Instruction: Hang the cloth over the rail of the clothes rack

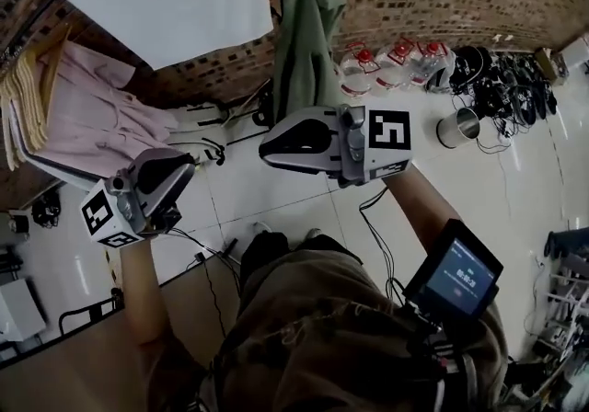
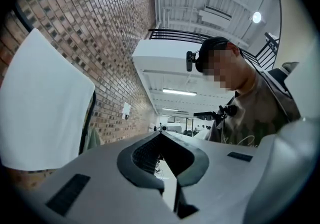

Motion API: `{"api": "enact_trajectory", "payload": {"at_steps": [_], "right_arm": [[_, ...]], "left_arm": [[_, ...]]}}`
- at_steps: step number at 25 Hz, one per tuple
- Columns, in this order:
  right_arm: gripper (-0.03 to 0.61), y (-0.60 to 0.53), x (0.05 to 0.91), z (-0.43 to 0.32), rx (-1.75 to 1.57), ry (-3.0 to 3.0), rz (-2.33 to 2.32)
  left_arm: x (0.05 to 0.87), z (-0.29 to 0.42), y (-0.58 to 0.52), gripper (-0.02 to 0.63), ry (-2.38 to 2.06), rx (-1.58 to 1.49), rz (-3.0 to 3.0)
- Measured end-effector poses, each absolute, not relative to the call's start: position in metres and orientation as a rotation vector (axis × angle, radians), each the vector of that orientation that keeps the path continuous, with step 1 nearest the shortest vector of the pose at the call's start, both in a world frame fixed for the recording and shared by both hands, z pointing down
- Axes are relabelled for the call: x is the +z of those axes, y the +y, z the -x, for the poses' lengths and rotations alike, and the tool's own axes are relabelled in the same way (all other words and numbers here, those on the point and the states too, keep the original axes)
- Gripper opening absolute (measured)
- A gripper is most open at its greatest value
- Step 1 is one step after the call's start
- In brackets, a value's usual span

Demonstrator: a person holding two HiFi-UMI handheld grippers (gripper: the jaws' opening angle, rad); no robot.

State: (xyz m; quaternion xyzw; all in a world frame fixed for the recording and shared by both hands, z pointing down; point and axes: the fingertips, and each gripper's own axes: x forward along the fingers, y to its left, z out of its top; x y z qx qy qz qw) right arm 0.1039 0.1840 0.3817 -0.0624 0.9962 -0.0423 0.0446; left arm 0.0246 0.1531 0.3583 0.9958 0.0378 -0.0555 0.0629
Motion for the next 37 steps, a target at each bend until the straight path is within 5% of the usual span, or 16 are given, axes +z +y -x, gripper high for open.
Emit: {"api": "enact_trajectory", "payload": {"at_steps": [37], "right_arm": [[0.015, 0.208, 0.396, -0.049, -0.135, 3.090, 0.210]], "left_arm": [[0.394, -0.014, 0.196, 0.003, 0.139, -0.095, -3.028]]}}
